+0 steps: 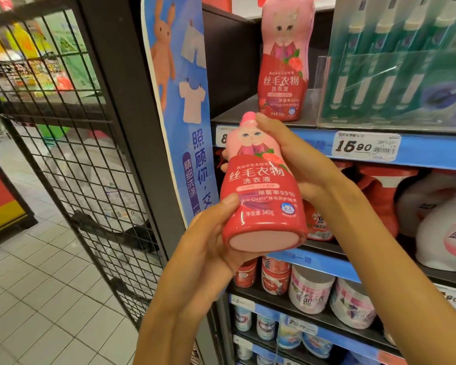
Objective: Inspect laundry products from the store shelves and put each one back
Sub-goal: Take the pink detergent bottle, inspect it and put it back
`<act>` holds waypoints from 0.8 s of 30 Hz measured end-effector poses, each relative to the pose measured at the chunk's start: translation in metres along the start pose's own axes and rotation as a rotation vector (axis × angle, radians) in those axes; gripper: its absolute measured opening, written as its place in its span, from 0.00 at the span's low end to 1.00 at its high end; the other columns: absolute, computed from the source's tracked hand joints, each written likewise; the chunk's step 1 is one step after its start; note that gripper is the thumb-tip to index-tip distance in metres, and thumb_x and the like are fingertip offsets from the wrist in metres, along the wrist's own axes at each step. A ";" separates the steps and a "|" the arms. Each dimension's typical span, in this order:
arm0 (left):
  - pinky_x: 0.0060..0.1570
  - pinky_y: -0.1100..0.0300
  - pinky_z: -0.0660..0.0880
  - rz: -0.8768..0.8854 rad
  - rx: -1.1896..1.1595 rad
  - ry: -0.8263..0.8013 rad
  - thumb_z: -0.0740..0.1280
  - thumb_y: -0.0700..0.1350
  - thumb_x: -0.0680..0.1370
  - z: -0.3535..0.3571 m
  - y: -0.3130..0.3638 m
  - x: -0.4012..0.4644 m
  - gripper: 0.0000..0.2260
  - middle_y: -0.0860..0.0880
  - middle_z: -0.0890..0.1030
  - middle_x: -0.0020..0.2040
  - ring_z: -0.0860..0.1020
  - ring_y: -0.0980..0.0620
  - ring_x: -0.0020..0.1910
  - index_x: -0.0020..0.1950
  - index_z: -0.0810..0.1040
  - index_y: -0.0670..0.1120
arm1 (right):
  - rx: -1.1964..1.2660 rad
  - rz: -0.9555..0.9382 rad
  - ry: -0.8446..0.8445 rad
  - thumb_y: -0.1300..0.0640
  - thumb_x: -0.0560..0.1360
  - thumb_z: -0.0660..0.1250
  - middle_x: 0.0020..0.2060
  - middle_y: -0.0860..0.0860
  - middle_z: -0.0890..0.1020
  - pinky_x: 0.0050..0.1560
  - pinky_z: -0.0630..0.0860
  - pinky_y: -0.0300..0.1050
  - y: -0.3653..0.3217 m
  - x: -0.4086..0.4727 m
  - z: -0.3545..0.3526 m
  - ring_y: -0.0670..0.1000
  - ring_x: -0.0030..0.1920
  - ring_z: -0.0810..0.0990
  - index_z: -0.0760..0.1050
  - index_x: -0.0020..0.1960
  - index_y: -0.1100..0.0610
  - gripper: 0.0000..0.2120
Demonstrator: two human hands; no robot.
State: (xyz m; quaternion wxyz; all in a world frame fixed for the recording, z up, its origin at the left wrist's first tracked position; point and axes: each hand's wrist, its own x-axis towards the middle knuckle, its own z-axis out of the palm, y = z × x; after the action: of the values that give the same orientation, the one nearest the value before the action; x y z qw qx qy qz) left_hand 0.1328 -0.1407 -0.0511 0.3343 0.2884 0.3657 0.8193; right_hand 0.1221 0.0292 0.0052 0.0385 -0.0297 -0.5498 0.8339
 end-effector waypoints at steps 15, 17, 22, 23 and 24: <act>0.49 0.44 0.80 -0.109 -0.067 0.017 0.80 0.47 0.61 -0.006 0.011 0.004 0.30 0.34 0.79 0.59 0.77 0.33 0.60 0.59 0.79 0.39 | 0.052 0.121 0.094 0.47 0.78 0.62 0.57 0.62 0.77 0.50 0.76 0.49 0.018 0.012 -0.001 0.54 0.44 0.78 0.68 0.70 0.63 0.27; 0.51 0.43 0.80 -0.129 -0.014 0.044 0.80 0.44 0.59 -0.011 0.010 0.003 0.27 0.35 0.80 0.57 0.78 0.33 0.59 0.56 0.81 0.39 | 0.029 0.091 0.076 0.46 0.78 0.62 0.57 0.62 0.79 0.48 0.78 0.49 0.017 0.012 -0.001 0.54 0.44 0.80 0.69 0.69 0.62 0.26; 0.52 0.49 0.80 -0.160 0.149 0.120 0.75 0.44 0.62 -0.020 0.005 0.007 0.17 0.40 0.83 0.53 0.82 0.42 0.52 0.50 0.84 0.43 | -0.138 -0.118 0.026 0.47 0.78 0.62 0.46 0.58 0.85 0.46 0.82 0.47 0.009 0.010 0.003 0.53 0.43 0.84 0.74 0.62 0.64 0.22; 0.46 0.55 0.82 -0.155 0.190 0.127 0.74 0.45 0.64 -0.021 0.004 0.008 0.13 0.43 0.85 0.50 0.84 0.47 0.48 0.48 0.85 0.45 | -0.169 -0.170 0.011 0.48 0.78 0.62 0.46 0.57 0.85 0.48 0.82 0.48 0.007 0.009 0.004 0.54 0.44 0.84 0.74 0.63 0.64 0.22; 0.42 0.59 0.81 -0.143 0.230 0.127 0.73 0.47 0.66 -0.020 0.002 0.010 0.12 0.45 0.85 0.48 0.84 0.50 0.45 0.49 0.85 0.46 | -0.196 -0.224 -0.004 0.49 0.78 0.61 0.46 0.56 0.84 0.48 0.82 0.49 0.004 0.008 0.005 0.54 0.45 0.84 0.73 0.63 0.63 0.21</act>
State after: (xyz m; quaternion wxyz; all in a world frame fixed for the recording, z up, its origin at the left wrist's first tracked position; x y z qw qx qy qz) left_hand 0.1113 -0.1426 -0.0584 0.3325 0.2456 0.4972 0.7628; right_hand 0.1136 0.0239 0.0029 0.1272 0.0300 -0.6286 0.7667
